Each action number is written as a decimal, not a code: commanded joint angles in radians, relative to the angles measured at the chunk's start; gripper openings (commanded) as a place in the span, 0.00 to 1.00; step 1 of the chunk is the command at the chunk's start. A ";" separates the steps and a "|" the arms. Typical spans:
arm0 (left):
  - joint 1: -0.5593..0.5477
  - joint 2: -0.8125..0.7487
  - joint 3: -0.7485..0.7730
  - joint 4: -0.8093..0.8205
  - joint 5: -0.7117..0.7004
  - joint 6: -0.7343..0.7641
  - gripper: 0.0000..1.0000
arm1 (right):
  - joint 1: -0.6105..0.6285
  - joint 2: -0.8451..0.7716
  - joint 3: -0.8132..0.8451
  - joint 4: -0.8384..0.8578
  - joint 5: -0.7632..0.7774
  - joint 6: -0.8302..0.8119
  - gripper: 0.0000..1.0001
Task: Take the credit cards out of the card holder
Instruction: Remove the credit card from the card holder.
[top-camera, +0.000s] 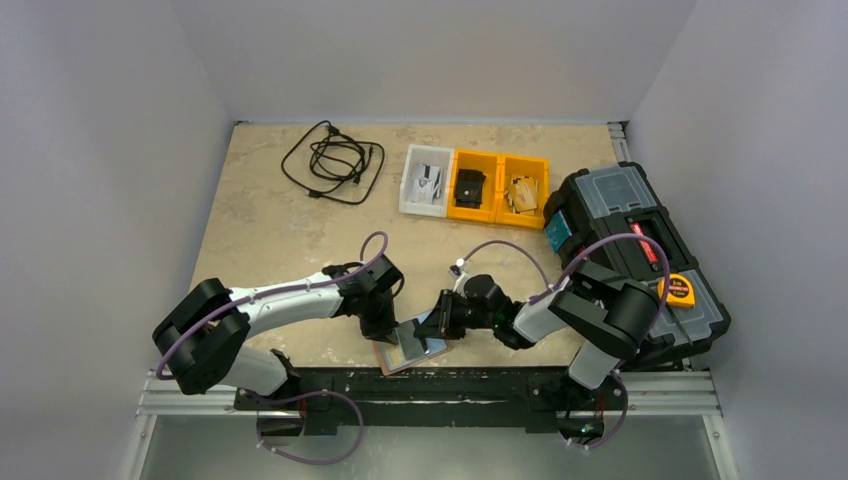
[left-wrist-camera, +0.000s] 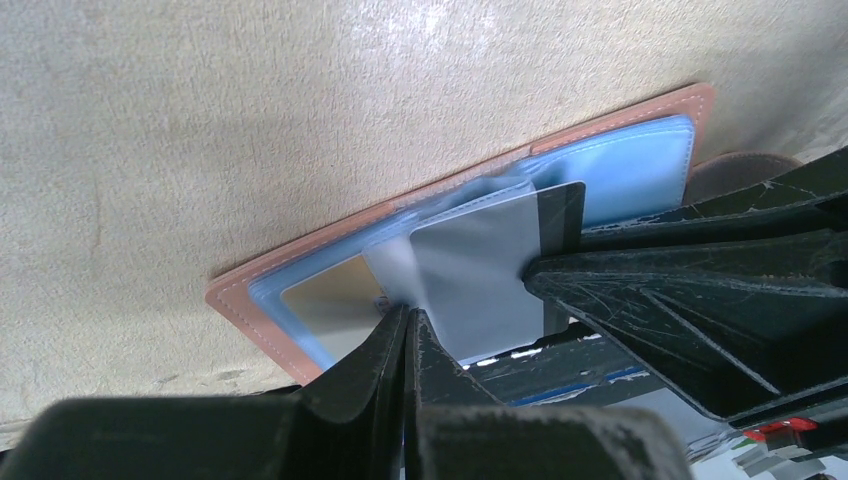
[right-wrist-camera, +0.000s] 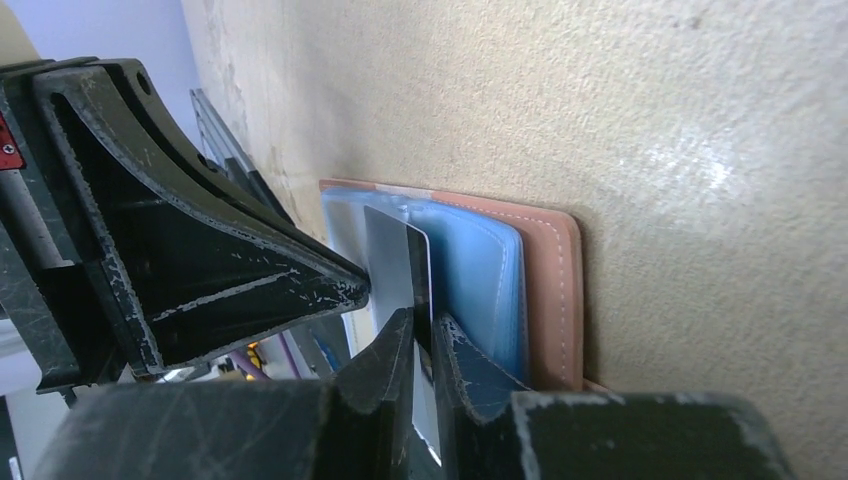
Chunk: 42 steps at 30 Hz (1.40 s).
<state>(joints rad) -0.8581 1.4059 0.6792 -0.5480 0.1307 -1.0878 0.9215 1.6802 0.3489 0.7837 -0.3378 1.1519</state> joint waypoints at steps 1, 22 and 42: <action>-0.002 0.061 -0.050 -0.067 -0.150 0.035 0.00 | -0.007 -0.003 -0.057 -0.121 0.061 -0.014 0.08; -0.003 0.053 -0.056 -0.078 -0.158 0.034 0.00 | -0.032 0.023 -0.111 0.042 0.008 0.044 0.00; -0.002 -0.013 -0.001 -0.081 -0.135 0.059 0.00 | -0.064 -0.555 0.005 -0.694 0.285 -0.103 0.00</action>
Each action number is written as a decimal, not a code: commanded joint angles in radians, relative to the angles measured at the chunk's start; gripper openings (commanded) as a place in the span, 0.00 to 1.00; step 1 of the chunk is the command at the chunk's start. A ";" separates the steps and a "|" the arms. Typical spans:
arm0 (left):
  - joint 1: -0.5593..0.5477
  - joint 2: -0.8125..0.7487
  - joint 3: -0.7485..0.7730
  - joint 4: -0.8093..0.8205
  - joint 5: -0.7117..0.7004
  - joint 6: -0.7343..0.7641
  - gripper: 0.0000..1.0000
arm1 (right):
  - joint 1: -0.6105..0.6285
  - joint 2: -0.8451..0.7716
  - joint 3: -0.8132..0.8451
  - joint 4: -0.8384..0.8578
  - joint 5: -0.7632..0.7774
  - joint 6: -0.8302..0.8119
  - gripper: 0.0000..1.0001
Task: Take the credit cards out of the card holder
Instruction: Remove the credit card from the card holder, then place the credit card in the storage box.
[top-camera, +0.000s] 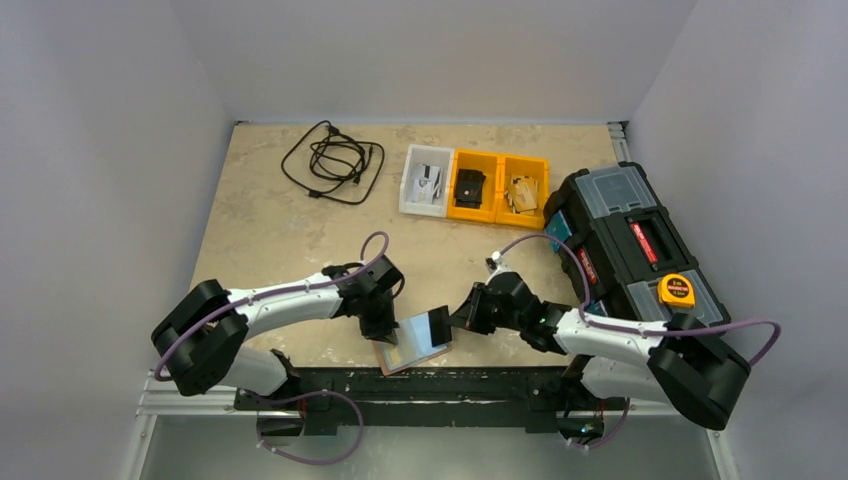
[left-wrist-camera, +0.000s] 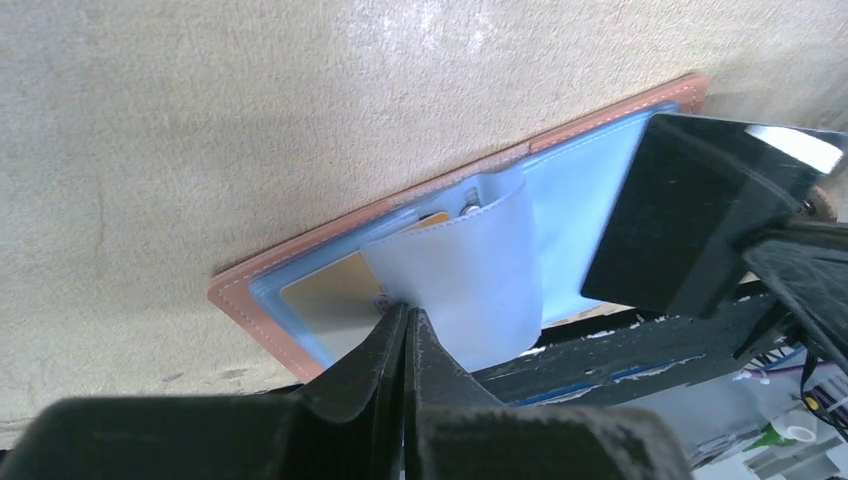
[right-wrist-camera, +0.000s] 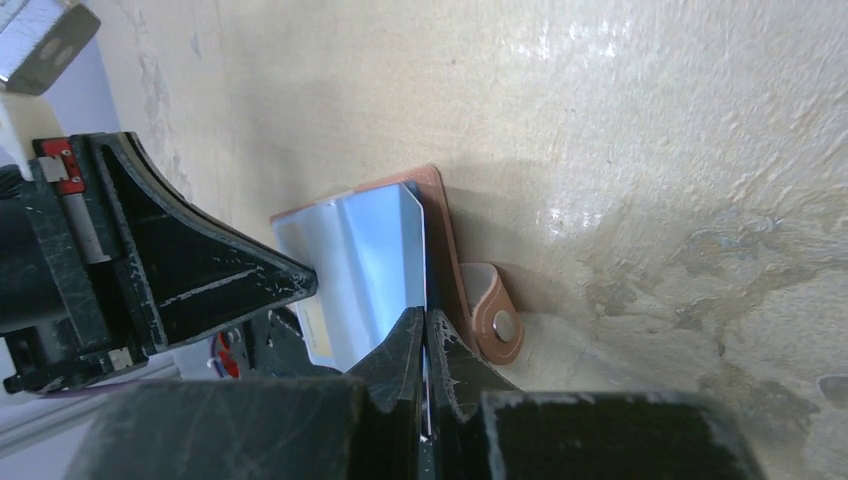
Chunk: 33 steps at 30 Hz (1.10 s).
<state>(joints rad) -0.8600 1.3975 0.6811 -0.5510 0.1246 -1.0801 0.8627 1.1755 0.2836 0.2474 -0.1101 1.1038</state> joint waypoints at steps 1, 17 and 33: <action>-0.001 -0.023 0.013 -0.086 -0.129 0.056 0.00 | -0.005 -0.064 0.084 -0.170 0.053 -0.058 0.00; -0.001 -0.391 0.182 -0.351 -0.221 0.115 0.68 | -0.192 -0.080 0.471 -0.476 0.113 -0.257 0.00; -0.001 -0.581 0.173 -0.441 -0.230 0.131 0.73 | -0.565 0.502 1.128 -0.552 0.103 -0.484 0.00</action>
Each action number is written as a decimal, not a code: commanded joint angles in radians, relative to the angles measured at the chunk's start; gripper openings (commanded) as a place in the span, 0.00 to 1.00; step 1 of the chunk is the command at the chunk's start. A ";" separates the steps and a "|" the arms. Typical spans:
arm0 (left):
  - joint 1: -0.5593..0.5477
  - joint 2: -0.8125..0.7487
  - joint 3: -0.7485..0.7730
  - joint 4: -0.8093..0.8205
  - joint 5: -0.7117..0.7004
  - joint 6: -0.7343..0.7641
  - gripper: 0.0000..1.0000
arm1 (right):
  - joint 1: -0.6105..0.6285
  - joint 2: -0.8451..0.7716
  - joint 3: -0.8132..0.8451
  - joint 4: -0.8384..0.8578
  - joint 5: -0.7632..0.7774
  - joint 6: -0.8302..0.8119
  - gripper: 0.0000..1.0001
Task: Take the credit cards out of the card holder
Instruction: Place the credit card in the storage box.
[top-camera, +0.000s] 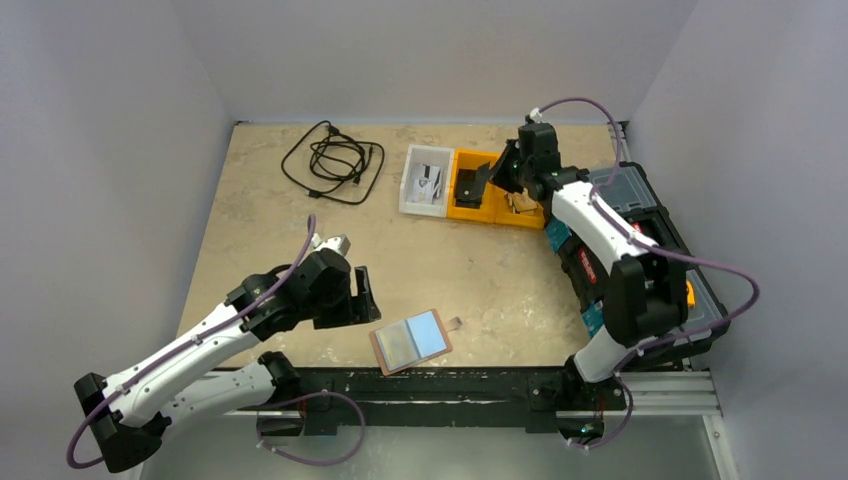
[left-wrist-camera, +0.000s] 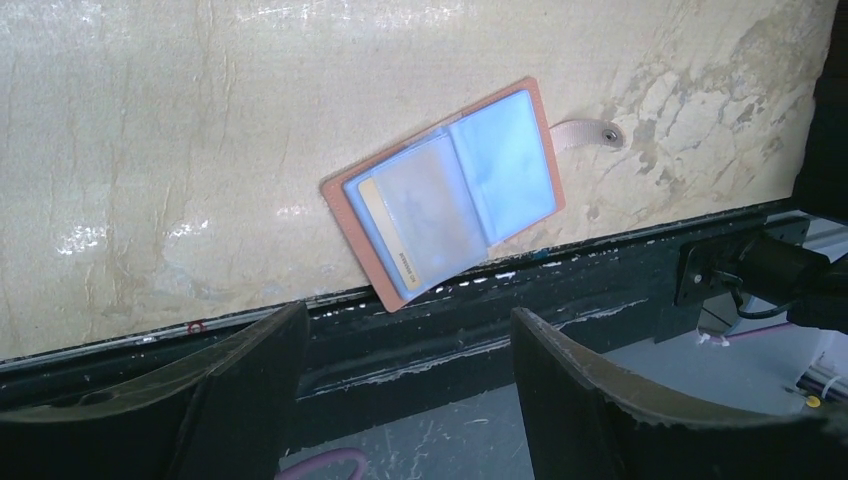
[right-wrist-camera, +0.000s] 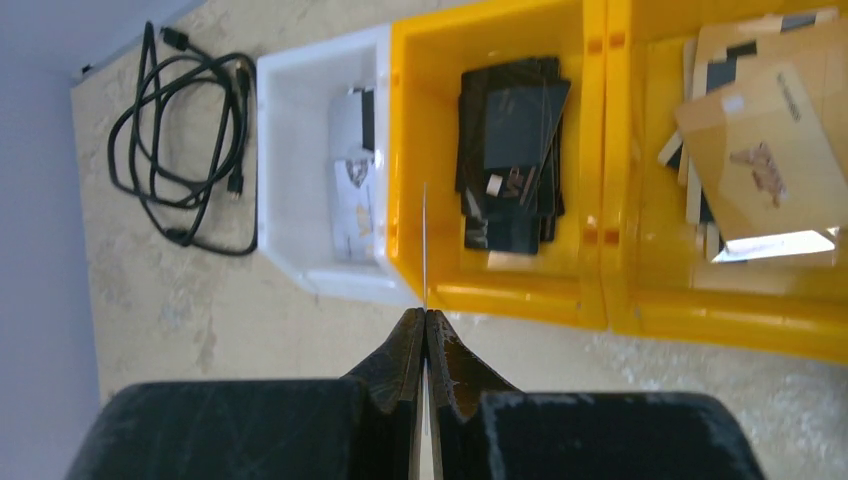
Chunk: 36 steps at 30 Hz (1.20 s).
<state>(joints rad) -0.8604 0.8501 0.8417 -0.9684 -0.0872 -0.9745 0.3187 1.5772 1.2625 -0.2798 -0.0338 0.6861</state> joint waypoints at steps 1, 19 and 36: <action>0.000 -0.039 0.013 -0.027 -0.019 0.025 0.74 | -0.022 0.149 0.188 -0.032 0.029 -0.074 0.00; 0.000 -0.078 0.021 -0.064 -0.020 0.018 0.74 | -0.029 0.501 0.563 -0.185 0.000 -0.127 0.25; 0.000 -0.068 -0.029 -0.034 -0.059 -0.029 0.74 | 0.066 -0.070 0.009 -0.149 -0.006 -0.102 0.48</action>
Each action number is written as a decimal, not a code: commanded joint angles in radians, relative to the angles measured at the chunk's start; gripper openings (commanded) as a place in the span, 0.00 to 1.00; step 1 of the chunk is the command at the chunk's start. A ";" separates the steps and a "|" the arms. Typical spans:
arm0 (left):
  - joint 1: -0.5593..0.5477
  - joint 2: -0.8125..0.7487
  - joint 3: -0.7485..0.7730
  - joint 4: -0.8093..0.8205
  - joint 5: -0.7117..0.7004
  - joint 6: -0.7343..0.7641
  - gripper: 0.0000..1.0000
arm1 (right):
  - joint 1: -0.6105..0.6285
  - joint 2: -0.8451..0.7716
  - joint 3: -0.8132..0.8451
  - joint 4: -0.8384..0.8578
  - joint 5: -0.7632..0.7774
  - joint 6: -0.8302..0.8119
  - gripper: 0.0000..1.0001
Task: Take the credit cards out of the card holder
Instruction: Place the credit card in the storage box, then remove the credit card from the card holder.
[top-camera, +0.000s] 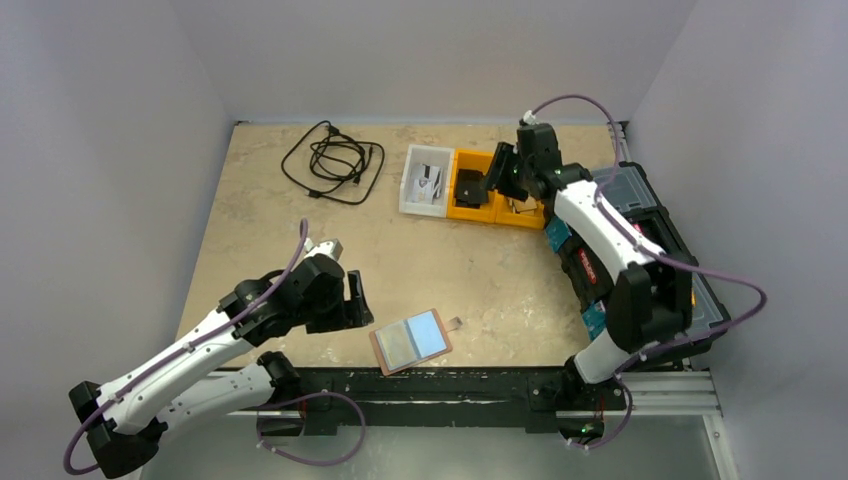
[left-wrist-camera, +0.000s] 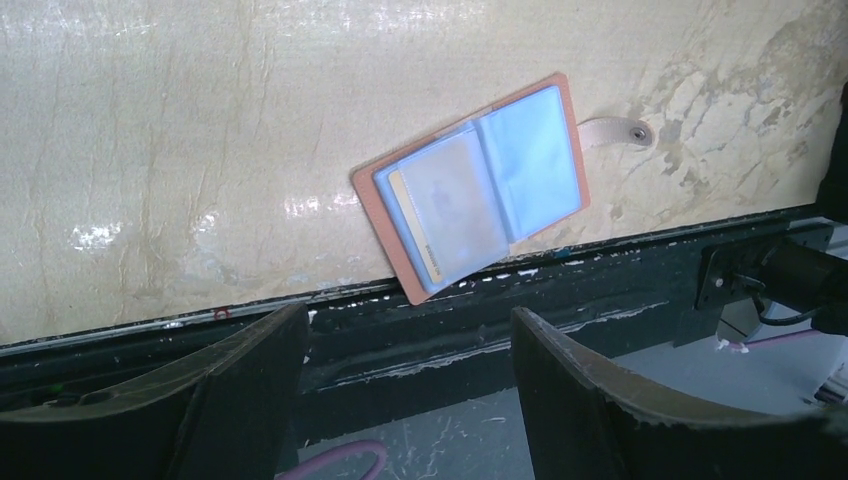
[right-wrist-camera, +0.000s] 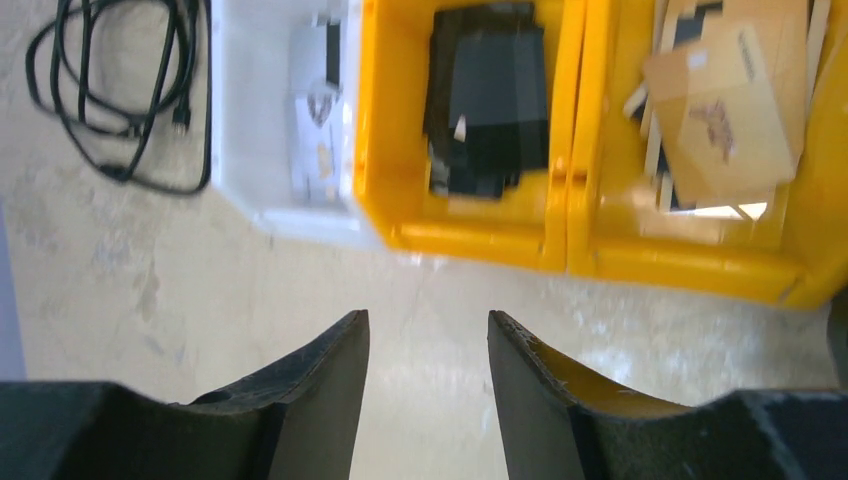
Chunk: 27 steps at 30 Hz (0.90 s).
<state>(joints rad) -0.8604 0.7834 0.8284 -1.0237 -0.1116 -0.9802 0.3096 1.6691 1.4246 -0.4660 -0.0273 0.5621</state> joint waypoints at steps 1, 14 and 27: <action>0.000 -0.001 -0.019 0.014 -0.045 -0.033 0.74 | 0.109 -0.209 -0.205 0.050 -0.005 0.031 0.48; 0.160 -0.018 -0.124 0.012 -0.005 -0.077 0.74 | 0.799 -0.425 -0.555 0.112 0.257 0.283 0.49; 0.196 -0.001 -0.149 0.034 0.044 -0.062 0.74 | 1.111 -0.058 -0.308 -0.013 0.480 0.327 0.49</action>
<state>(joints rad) -0.6739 0.7826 0.6861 -1.0134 -0.0856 -1.0546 1.3952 1.5723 1.0290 -0.4400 0.3515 0.8661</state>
